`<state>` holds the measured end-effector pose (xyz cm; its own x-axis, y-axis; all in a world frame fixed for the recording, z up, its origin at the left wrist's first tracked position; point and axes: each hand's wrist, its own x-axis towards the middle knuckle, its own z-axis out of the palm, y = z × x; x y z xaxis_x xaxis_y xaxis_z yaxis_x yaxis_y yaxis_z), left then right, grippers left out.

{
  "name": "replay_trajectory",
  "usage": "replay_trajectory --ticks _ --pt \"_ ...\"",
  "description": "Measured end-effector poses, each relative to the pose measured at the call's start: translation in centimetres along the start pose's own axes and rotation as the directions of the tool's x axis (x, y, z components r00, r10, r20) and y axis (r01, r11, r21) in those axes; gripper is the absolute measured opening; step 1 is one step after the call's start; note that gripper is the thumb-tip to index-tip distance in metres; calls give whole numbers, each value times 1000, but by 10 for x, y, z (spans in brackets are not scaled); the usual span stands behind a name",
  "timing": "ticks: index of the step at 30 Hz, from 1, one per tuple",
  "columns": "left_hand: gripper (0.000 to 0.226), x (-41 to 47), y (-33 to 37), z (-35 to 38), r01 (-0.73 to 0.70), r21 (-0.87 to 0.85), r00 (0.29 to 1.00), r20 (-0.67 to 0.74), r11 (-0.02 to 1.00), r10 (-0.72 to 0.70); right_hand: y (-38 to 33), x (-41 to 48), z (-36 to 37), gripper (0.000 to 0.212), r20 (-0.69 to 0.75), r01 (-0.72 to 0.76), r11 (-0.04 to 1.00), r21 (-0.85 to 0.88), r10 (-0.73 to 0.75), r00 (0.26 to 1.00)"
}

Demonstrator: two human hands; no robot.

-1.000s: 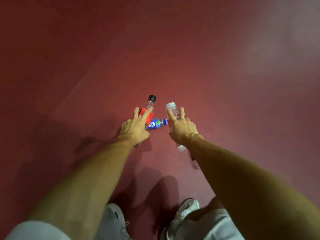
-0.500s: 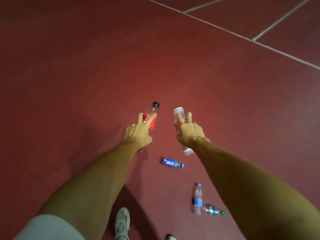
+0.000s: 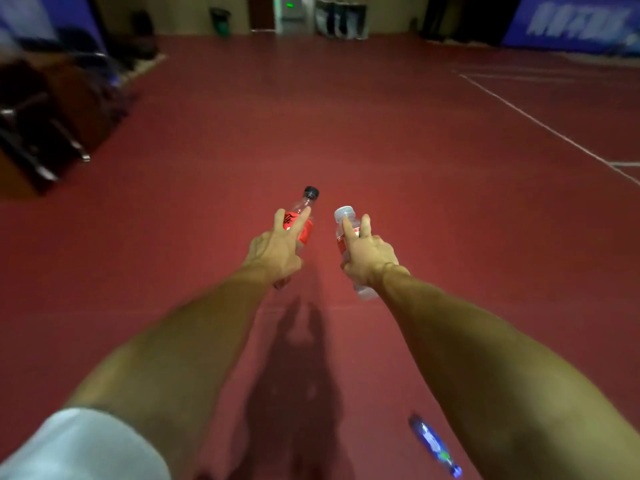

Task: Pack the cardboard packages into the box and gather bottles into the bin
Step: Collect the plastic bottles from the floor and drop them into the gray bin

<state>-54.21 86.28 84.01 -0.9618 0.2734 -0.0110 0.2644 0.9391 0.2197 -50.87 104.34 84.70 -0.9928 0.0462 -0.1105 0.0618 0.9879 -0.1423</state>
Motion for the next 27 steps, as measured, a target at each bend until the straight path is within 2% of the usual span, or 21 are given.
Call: replay_trajectory --ticks 8,11,15,16,19,25,27 --pt "99 -16 -279 -86 334 40 939 -104 942 -329 -290 113 6 83 -16 371 929 -16 -371 928" --pt "97 -31 -369 -114 443 20 888 -147 896 -436 -387 140 12 84 -11 443 896 32 -443 897" --pt "108 -49 -458 -136 576 -9 810 -126 818 -572 -490 169 20 87 11 530 846 48 -531 847" --pt "105 -51 -478 -141 598 -18 793 -132 802 -594 -513 178 21 87 14 556 830 46 -557 830" --pt "90 -47 -538 -156 653 -56 736 -188 755 -650 -580 211 26 87 24 641 766 51 -643 766" --pt "83 -9 -653 -176 746 -64 635 -232 663 -737 -702 299 35 90 37 792 607 65 -794 606" --pt "86 4 -690 -189 788 -79 579 -242 611 -779 -743 333 34 90 31 840 541 49 -841 540"
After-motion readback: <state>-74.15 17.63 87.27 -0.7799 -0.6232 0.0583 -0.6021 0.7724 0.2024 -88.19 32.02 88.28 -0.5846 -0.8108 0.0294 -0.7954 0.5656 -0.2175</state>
